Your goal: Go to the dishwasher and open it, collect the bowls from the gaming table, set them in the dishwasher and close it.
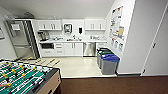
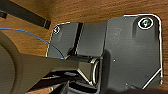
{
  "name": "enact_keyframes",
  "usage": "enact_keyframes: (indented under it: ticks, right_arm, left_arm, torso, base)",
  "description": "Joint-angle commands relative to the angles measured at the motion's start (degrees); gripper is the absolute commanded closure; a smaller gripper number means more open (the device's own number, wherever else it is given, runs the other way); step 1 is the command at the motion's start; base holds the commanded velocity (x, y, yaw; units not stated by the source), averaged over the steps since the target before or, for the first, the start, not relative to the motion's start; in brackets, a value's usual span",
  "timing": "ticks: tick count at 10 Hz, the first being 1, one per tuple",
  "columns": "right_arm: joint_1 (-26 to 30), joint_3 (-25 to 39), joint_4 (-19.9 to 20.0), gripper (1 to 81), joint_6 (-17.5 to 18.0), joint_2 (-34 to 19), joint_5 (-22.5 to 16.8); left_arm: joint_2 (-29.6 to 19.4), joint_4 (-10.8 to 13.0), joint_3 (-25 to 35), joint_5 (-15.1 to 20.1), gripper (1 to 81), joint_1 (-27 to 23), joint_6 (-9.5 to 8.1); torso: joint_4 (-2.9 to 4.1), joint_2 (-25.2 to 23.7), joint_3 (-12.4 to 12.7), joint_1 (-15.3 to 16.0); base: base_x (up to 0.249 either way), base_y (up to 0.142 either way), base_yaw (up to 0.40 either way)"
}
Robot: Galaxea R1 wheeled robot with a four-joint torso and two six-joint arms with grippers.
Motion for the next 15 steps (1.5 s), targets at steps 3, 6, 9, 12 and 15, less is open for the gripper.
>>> enact_keyframes:
  ticks: [3,6,9,12,15]
  right_arm:
    - [2.6,0.7,-0.9,1.0,-0.1,-1.0,-2.8]
    - [2.8,0.7,-0.8,1.0,-0.1,-1.1,-2.8]
    - [2.9,0.7,-0.8,1.0,-0.1,-1.0,-2.8]
    - [2.8,0.7,-0.8,1.0,0.0,-1.1,-2.8]
    - [2.8,0.7,-0.7,1.0,0.0,-1.0,-2.9]
  left_arm:
    - [-0.9,0.0,0.5,2.7,1.0,-3.2,0.03]
    - [-0.9,0.0,0.5,2.6,1.0,-3.2,0.03]
    - [-1.0,0.0,0.5,2.6,1.0,-3.2,-0.06]
    - [-1.0,0.0,0.5,2.6,1.0,-3.2,-0.06]
    - [-1.1,0.0,0.5,2.6,1.0,-3.2,-0.06]
  torso:
    - [0.00,0.0,0.0,0.0]
    - [0.00,0.0,0.0,0.0]
    - [0.00,0.0,0.0,0.0]
    - [0.00,0.0,0.0,0.0]
    - [0.00,0.0,0.0,0.0]
  base:
    - [0.176,0.000,0.000]
    - [0.176,0.000,0.000]
    - [0.176,0.000,0.000]
    - [0.176,0.000,0.000]
    - [0.176,0.000,0.000]
